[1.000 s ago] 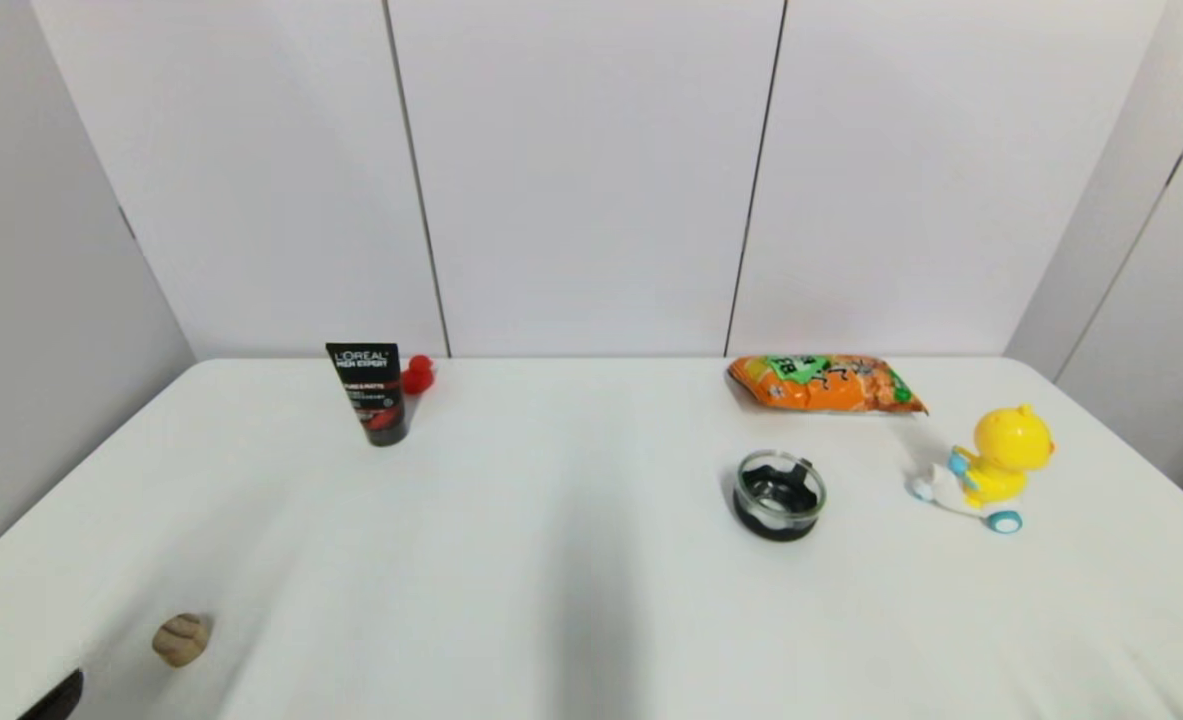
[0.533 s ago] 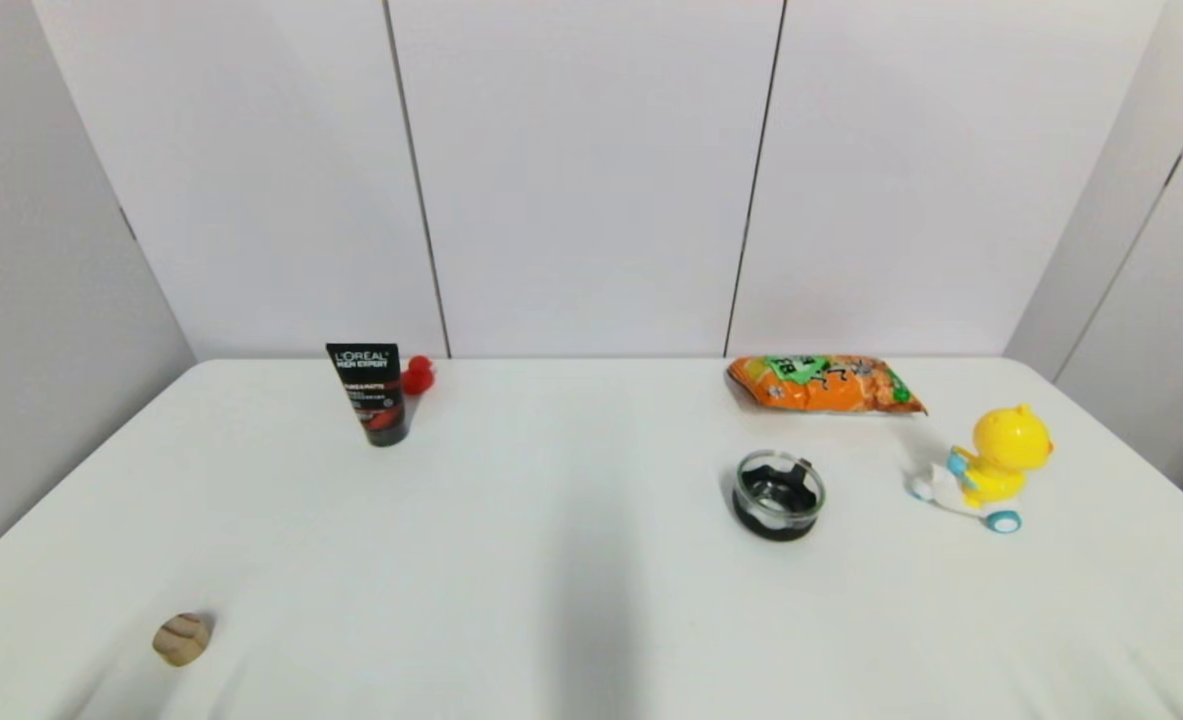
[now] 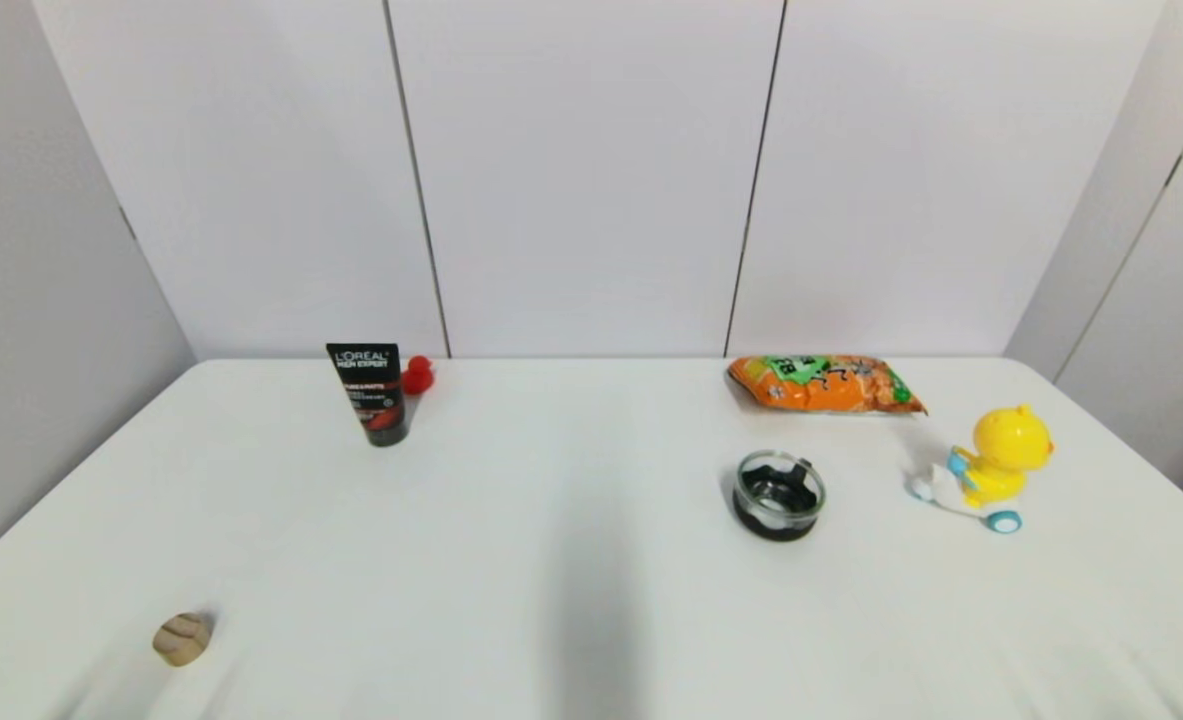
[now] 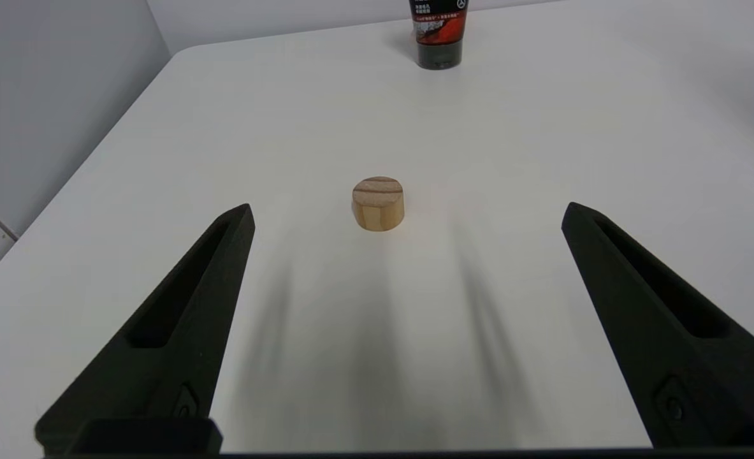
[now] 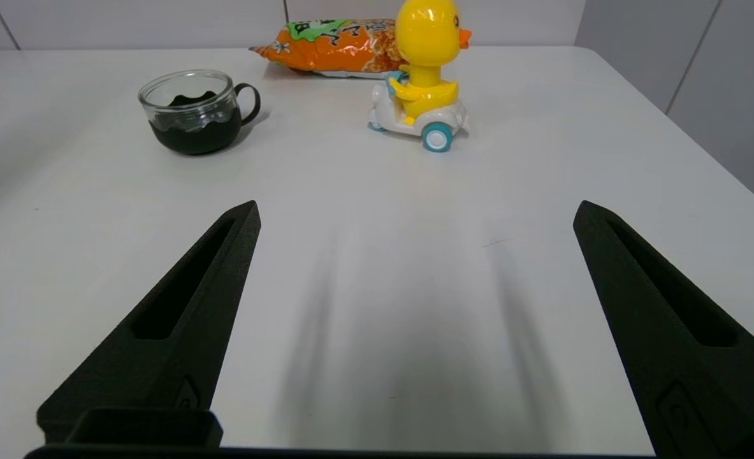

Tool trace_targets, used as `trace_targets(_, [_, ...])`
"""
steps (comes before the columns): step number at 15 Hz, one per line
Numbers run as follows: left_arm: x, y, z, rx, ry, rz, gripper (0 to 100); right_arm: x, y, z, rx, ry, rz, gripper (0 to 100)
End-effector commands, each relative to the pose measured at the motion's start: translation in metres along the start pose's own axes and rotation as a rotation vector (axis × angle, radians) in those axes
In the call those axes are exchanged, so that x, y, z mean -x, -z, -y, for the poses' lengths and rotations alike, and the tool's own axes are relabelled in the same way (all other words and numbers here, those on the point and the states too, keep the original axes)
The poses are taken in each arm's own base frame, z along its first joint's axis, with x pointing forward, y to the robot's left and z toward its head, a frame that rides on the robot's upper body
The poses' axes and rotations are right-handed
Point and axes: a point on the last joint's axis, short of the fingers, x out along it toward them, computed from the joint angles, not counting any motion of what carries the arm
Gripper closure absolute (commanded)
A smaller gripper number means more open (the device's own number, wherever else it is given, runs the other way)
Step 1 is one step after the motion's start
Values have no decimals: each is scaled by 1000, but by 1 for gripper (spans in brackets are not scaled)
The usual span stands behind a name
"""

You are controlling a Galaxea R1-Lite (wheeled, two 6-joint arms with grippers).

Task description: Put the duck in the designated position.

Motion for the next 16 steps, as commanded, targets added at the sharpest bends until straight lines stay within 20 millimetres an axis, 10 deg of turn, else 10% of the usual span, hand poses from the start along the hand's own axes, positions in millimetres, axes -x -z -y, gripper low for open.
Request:
trace_targets(1, [1, 1, 0, 3, -3, 9, 0, 0, 0, 0, 0, 0, -1, 0])
trace_targets(16, [1, 1, 0, 3, -4, 9, 0, 0, 0, 0, 0, 0, -1, 0])
